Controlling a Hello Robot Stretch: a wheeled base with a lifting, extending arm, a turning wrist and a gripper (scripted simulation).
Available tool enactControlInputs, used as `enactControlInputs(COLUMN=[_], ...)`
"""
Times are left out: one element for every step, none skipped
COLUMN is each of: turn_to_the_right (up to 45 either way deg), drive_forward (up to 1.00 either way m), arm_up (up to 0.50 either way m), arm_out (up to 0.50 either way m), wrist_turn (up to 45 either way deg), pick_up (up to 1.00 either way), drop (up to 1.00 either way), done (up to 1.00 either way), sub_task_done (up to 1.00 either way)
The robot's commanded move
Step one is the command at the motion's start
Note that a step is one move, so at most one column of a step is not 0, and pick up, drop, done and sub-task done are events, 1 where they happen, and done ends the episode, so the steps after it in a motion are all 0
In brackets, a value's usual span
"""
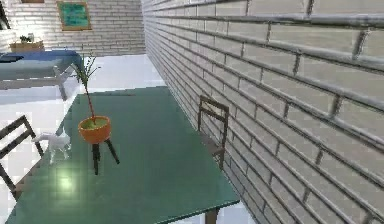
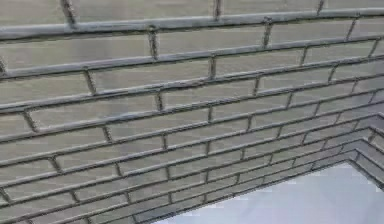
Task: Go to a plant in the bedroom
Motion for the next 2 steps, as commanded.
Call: enactControlInputs(turn_to_the_right=[-27.0,0.0], drive_forward=[0.0,0.0], arm_up=[0.0,0.0], arm_out=[0.0,0.0], wrist_turn=[0.0,0.0], pick_up=[0.0,0.0], drop=[0.0,0.0], done=[0.0,1.0], sub_task_done=[0.0,0.0])
